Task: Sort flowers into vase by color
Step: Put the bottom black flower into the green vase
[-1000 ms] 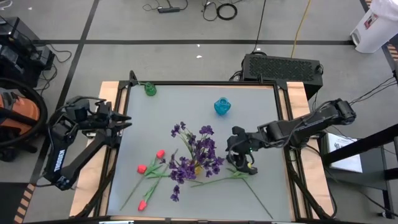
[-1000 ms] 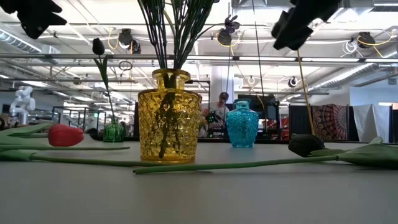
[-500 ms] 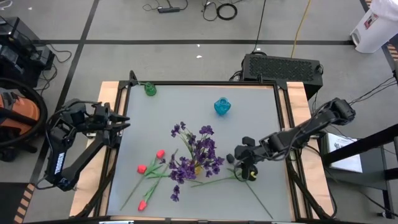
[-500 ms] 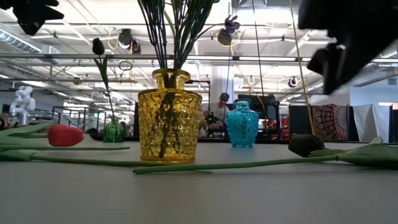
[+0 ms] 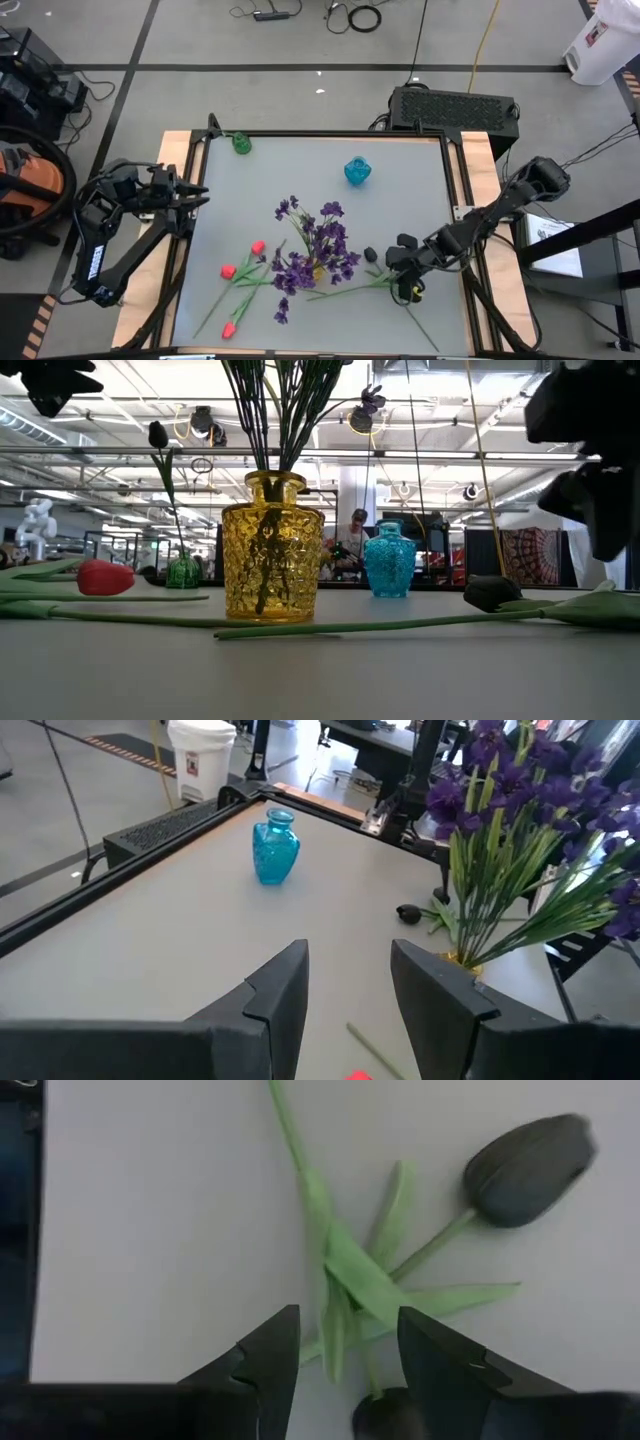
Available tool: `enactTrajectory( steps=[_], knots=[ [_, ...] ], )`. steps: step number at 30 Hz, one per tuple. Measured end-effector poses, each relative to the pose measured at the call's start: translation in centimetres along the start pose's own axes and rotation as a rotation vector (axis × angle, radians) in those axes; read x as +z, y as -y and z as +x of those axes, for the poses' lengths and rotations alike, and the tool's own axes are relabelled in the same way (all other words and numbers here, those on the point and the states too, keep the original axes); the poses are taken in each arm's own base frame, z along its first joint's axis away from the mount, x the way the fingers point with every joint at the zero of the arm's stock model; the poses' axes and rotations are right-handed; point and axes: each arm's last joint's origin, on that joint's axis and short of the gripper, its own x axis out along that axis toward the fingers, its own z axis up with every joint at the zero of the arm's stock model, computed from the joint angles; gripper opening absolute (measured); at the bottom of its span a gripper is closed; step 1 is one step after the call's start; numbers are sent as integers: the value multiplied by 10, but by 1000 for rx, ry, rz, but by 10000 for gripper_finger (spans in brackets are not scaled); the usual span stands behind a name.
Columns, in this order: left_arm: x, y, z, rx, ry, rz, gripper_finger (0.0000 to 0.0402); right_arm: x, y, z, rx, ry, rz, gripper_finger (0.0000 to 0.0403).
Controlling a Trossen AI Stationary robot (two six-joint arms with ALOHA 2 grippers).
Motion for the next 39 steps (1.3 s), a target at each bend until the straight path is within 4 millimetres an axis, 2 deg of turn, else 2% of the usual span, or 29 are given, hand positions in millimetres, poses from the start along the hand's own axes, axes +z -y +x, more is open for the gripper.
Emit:
enactTrajectory(
  steps=[8, 20, 30, 39],
  knots=[
    [0, 0, 0, 16, -1, 0, 151, -14, 5, 10, 22, 17, 23, 161],
    [0, 0, 0, 16, -1, 0, 151, -29, 20, 18, -55, 7, 63, 161],
    [0, 0, 0, 16, -1, -1, 151, -32, 15, 19, -5, 31, 72, 160],
    [0, 0, 0, 16, -2, -1, 151, -39, 11, 26, 21, -28, 78, 113]
  ],
)
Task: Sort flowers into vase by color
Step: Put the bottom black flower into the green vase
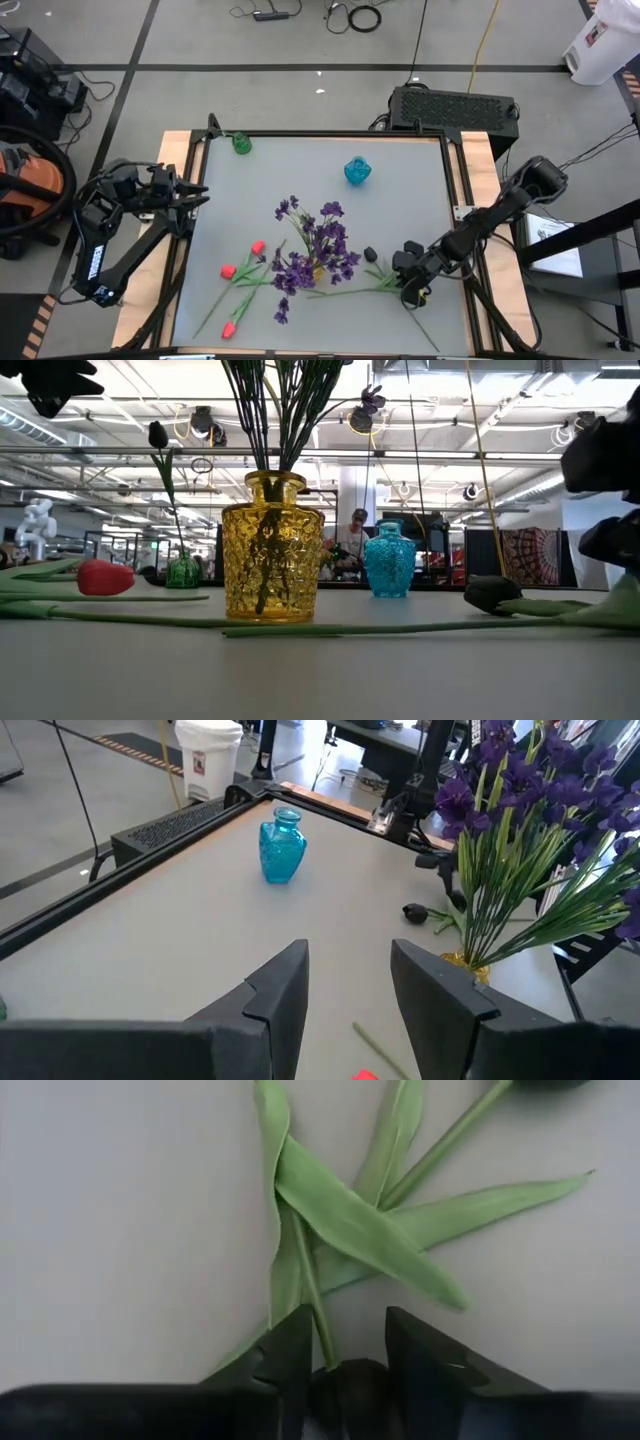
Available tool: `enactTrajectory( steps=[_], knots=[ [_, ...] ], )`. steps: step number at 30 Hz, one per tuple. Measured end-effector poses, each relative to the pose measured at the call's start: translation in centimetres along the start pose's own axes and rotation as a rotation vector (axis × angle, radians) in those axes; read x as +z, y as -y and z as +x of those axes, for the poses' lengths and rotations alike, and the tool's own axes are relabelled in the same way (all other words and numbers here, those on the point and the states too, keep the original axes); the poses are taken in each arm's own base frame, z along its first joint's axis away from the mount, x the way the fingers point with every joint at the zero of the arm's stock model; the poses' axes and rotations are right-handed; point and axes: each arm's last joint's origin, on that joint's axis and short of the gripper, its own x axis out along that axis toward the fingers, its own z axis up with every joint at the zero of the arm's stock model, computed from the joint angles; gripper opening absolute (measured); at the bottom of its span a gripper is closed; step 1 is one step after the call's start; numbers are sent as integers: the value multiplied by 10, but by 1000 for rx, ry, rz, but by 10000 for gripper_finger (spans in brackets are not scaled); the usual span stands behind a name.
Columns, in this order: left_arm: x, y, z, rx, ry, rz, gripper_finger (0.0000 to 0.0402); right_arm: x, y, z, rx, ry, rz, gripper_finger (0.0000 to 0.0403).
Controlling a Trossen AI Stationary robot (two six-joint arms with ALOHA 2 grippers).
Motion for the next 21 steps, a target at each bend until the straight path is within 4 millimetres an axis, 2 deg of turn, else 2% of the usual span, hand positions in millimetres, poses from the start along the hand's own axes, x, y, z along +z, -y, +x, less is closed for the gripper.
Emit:
enactTrajectory(
  steps=[6, 12, 21],
  knots=[
    [0, 0, 0, 0, 0, 0, 151, -1, 0, 10, -16, -10, 12, 94],
    [0, 0, 0, 0, 0, 0, 151, -1, 0, 12, -15, -12, 13, 86],
    [0, 0, 0, 0, 0, 0, 151, -1, 0, 12, 1, -33, 8, 7]
  ],
)
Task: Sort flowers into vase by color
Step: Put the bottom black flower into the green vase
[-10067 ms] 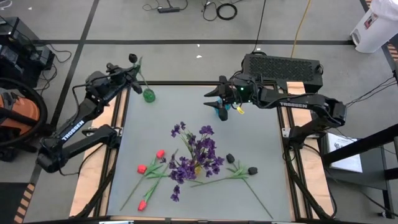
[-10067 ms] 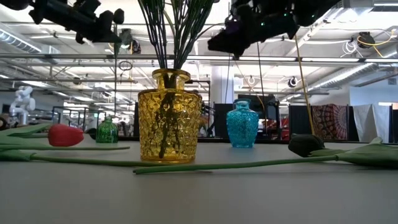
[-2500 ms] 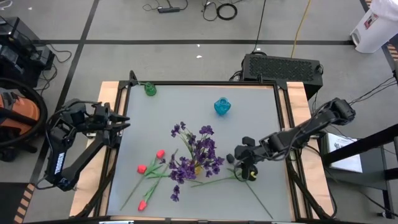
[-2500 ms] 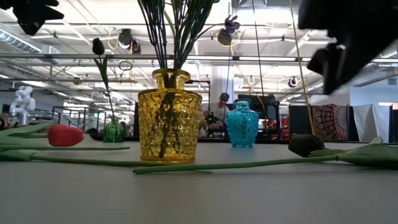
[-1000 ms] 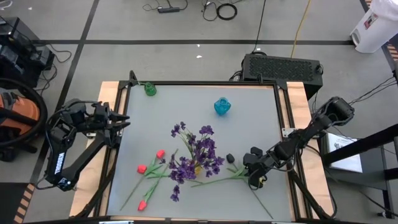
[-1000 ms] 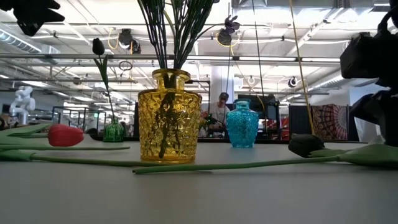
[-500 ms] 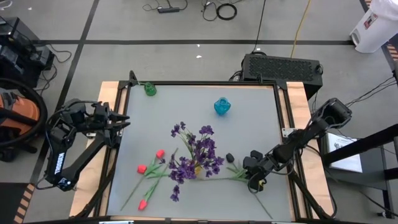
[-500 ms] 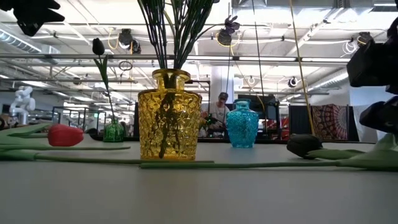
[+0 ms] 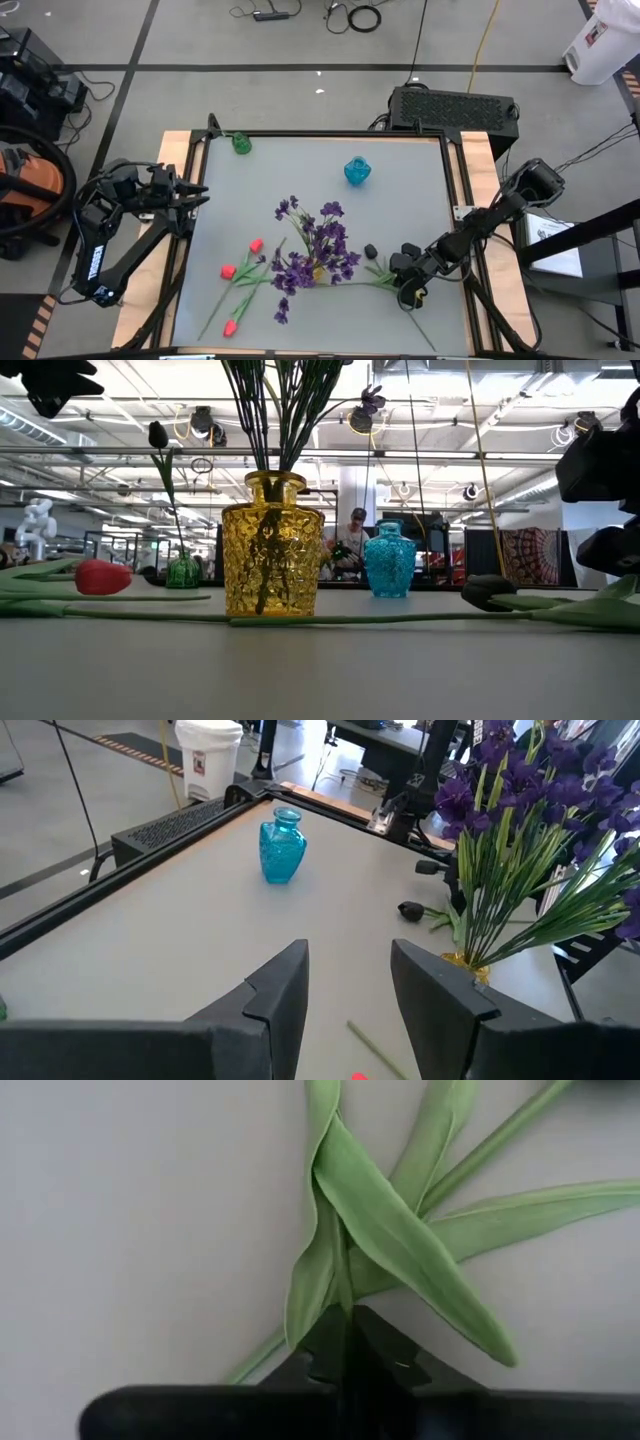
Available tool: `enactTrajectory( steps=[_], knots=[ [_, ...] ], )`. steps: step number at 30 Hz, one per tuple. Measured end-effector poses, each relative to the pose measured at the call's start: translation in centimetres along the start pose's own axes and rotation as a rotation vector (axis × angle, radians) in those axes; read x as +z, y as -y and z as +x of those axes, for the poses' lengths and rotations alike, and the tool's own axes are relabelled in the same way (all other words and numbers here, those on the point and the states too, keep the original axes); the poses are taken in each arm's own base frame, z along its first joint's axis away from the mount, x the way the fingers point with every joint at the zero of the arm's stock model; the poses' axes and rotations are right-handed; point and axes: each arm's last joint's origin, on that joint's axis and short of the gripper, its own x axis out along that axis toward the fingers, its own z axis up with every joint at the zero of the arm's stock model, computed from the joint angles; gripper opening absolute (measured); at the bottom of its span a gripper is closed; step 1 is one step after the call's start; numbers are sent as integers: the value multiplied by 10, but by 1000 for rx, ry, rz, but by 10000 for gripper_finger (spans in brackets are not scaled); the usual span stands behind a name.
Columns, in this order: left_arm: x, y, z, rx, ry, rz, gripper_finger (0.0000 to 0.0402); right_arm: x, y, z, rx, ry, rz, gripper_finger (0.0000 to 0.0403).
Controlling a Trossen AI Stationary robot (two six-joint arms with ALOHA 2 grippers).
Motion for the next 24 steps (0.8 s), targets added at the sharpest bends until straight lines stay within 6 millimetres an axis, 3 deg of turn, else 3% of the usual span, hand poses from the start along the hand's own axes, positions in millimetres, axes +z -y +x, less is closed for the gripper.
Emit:
enactTrajectory(
  steps=[13, 24],
  knots=[
    [0, 0, 0, 12, 0, 0, 151, 0, -2, -12, 68, -22, -152, 1],
    [0, -1, 0, 29, -1, 1, 151, 0, -3, -24, 107, -19, -182, 0]
  ],
)
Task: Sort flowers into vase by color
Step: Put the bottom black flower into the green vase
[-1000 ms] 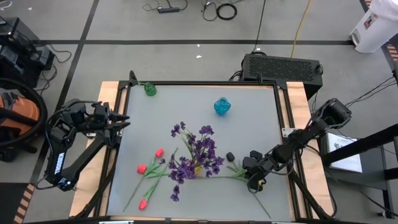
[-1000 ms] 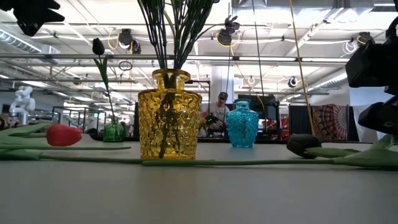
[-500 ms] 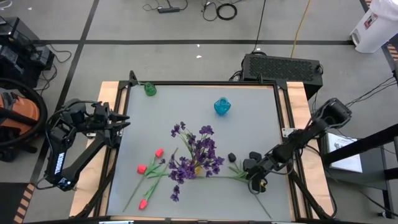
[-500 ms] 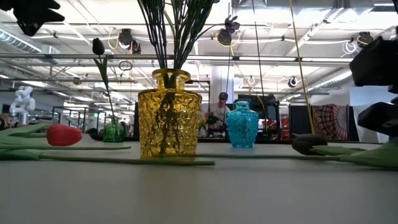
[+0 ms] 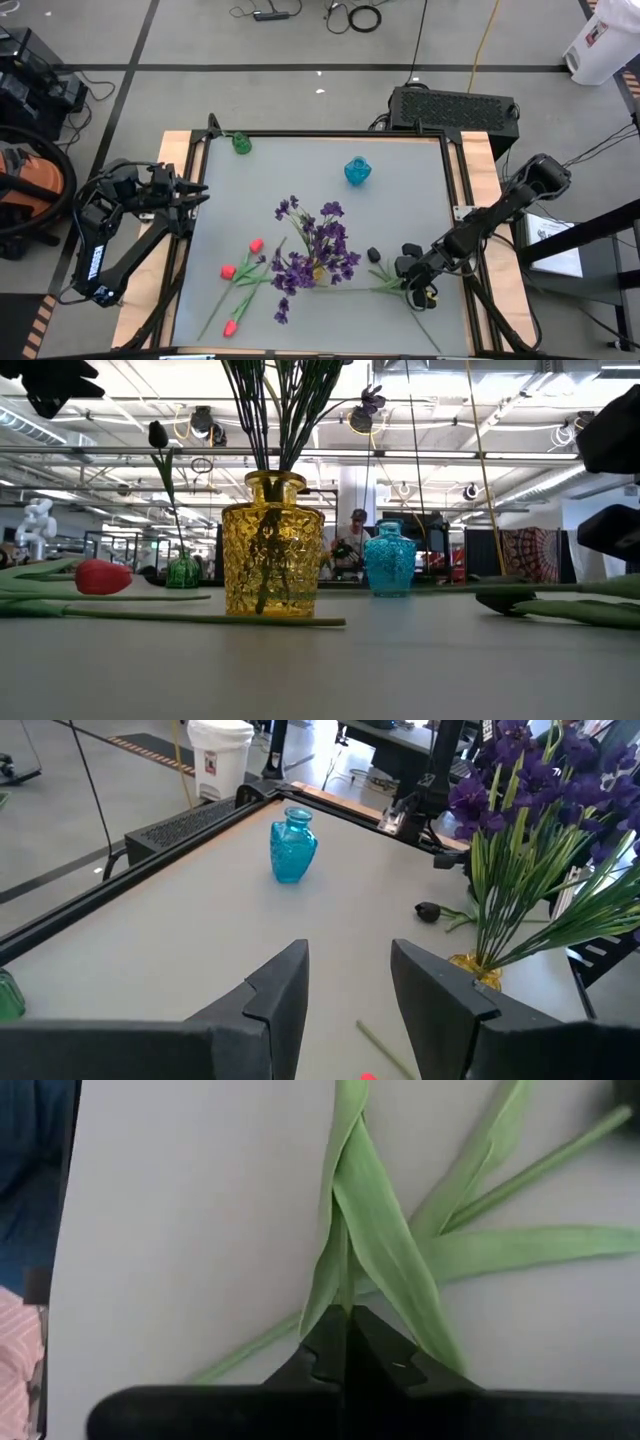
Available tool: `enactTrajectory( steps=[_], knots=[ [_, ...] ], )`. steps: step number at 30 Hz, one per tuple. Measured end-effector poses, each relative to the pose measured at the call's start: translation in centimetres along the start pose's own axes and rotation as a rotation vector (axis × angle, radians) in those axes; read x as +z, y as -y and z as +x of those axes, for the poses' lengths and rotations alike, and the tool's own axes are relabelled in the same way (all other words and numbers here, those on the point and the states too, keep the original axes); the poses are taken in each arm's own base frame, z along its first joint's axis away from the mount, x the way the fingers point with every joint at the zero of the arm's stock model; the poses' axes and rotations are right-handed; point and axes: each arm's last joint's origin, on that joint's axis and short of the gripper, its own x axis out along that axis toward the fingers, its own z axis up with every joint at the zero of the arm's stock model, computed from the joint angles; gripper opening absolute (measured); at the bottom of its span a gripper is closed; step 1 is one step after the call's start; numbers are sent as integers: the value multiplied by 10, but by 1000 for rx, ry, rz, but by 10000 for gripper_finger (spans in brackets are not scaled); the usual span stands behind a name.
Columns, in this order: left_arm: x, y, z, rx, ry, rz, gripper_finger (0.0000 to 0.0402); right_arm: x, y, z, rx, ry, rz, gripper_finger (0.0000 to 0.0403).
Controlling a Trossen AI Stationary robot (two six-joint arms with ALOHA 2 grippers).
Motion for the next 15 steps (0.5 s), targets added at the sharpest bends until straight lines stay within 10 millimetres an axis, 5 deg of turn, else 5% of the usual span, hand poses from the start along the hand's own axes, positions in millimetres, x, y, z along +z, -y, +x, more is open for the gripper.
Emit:
enactTrajectory(
  steps=[15],
  knots=[
    [0, 0, 0, 5, 0, 0, 151, 4, -10, -36, 169, 89, -108, 0]
  ],
)
